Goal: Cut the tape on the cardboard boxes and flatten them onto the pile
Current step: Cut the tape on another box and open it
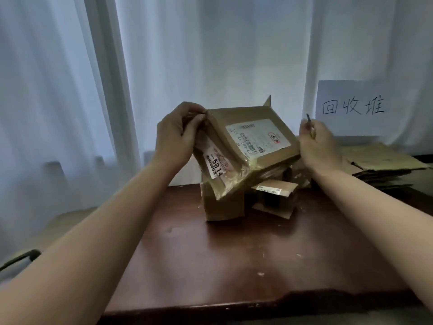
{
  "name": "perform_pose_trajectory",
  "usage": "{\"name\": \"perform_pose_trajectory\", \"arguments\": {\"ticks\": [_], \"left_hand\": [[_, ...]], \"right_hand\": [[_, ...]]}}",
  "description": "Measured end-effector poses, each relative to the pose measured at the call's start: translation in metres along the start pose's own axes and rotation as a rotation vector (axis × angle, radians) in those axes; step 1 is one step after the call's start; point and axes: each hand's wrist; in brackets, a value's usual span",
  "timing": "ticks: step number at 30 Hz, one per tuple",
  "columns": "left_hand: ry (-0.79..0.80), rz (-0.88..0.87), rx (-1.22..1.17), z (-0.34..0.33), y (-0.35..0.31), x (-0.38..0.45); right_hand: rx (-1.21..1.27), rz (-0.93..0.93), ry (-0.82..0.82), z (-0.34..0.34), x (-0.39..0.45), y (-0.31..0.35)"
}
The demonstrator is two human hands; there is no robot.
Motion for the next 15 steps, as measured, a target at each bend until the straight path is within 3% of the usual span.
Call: {"name": "perform_pose_trajectory", "arguments": {"ticks": [4, 8, 15], "left_hand": [[0.087, 0.283, -0.249, -0.029, 0.009, -0.04], [0.102, 0.405, -0.3, -0.052, 0.024, -0.097], [0.257, 0.52, -0.22, -0.063, 0.05, -0.171]], "right_hand": [[-0.01, -0.173, -0.14, 0.037, -0.005, -0.021], [-0.278, -0.181, -0.163, 0.068, -0.026, -0.045], [-0.582, -0.17, 0.014, 0.084, -0.081, -0.092]]}}
Point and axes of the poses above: each hand's wrist, its own x-axis towards the middle knuckle, its own z-axis out of the back of the hand, y = z × x, and after that the axes turned 13 degrees about -y, right-handed
